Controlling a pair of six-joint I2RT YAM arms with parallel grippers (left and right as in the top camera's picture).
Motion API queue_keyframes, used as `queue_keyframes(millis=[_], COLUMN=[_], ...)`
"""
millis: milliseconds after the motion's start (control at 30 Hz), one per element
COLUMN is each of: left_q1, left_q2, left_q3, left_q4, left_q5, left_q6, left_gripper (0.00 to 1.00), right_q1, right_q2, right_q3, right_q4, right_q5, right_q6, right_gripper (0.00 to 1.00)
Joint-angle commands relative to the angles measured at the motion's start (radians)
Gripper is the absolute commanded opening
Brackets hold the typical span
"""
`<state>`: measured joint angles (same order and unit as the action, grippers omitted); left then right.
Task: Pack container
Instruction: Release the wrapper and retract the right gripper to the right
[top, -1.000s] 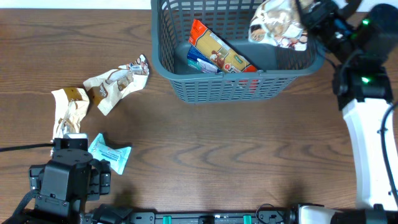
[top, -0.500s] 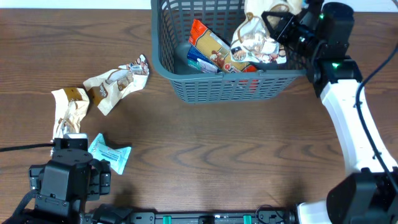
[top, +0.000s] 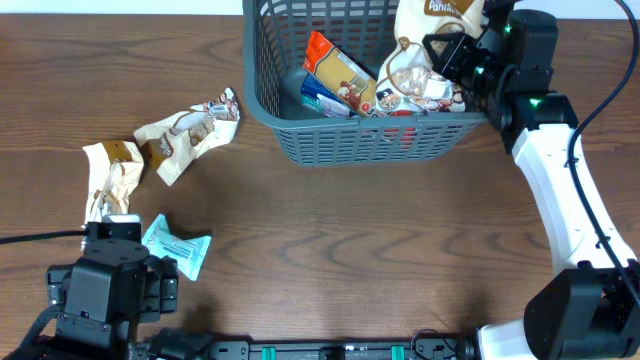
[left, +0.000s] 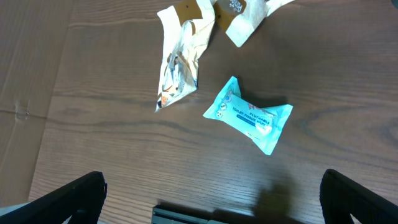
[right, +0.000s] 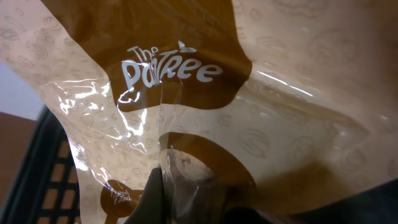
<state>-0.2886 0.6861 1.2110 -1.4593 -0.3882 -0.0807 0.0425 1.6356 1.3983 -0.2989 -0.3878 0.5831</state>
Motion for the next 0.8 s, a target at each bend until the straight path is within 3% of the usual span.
queue_keyframes(millis=[0,67,267,600,767], left_q1=[0.004,0.004,0.004,0.004,0.004], left_q2=[-0.002,-0.002,-0.002,-0.002,-0.002], left_q3=[0.017,0.017,0.017,0.017,0.017], left_q4=[-0.002,-0.002,-0.002,-0.002,-0.002], left_q5=[0.006,0.006,0.006,0.006,0.006], left_q6=[-0.002,-0.002,-0.002,-0.002,-0.002], left_gripper=[0.99,0.99,0.99,0.98,0.99], right_q1=[0.005,0.005,0.005,0.004,0.004], right_q2=[0.023,0.032,0.035,0.035,0.035], right_q3=[0.018,0.018,0.021,0.068,0.203], right_q4=[-0.008,-0.006,0.014,0.026,0.024], right_q5=[0.025,0.025,0.017,0.000,-0.047], right_q6=[-0.032,-0.031,-0.031,-0.031,-0.031], right_gripper=[0.02,0.09,0.50,0.59,0.76])
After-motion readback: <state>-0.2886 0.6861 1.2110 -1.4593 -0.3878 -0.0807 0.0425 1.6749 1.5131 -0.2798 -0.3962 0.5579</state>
